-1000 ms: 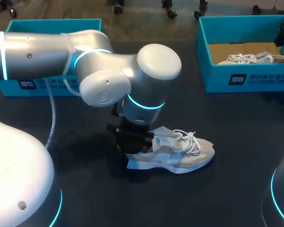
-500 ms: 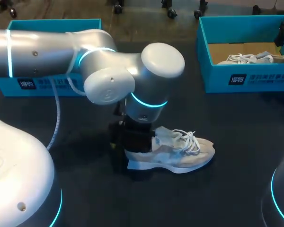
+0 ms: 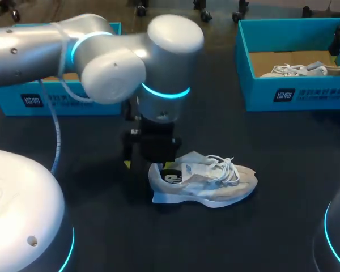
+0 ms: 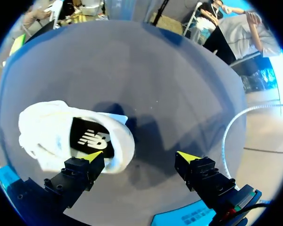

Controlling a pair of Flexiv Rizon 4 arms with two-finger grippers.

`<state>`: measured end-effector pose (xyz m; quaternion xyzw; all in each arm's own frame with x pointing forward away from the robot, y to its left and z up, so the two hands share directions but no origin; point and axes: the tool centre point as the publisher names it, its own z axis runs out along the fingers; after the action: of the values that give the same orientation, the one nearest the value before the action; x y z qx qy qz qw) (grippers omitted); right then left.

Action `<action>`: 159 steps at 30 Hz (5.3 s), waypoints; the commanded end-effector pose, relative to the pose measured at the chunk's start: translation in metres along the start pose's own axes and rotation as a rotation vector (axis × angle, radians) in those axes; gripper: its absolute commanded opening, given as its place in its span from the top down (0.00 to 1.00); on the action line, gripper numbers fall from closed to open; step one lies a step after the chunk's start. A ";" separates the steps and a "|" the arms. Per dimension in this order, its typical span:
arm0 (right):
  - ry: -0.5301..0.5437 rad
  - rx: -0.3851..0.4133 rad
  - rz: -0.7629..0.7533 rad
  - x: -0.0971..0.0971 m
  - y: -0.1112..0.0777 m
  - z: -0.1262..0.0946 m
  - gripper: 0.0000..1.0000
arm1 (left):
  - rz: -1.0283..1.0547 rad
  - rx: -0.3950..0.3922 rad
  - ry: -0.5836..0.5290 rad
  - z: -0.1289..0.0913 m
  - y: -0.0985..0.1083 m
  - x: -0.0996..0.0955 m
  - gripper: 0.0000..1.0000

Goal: Take the shoe out of the shoebox, open the shoe tongue, remove and reinsert the insole, then place the shoe into the shoebox

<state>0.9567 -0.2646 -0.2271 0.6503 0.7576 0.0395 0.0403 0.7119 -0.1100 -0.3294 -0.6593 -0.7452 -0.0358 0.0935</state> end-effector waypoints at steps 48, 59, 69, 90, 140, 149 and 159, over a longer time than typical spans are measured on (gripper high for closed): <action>0.000 0.000 0.000 0.000 0.000 0.000 0.00 | -0.383 0.060 -0.305 -0.062 0.009 0.072 0.00; 0.000 0.000 0.000 0.000 0.000 0.000 0.00 | -0.605 0.381 -0.430 -0.054 0.008 0.096 0.00; 0.000 0.000 0.000 0.000 0.000 0.000 0.00 | -0.687 0.524 -0.482 -0.030 0.012 0.110 0.00; 0.000 0.000 0.000 0.000 0.000 0.000 0.00 | -0.981 0.753 -0.761 -0.019 0.005 0.123 0.00; 0.000 0.000 0.000 0.000 0.000 0.000 0.00 | -1.135 0.986 -0.954 0.032 0.004 0.124 0.00; 0.000 0.000 0.000 0.000 0.000 0.000 0.00 | -1.132 1.005 -0.989 0.042 0.011 0.111 0.00; 0.000 0.000 0.000 0.000 0.000 0.000 0.00 | -1.114 1.034 -1.012 0.062 0.010 0.058 0.00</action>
<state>0.9567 -0.2646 -0.2271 0.6503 0.7576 0.0395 0.0403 0.7042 -0.0219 -0.3683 -0.0176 -0.8324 0.5538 0.0084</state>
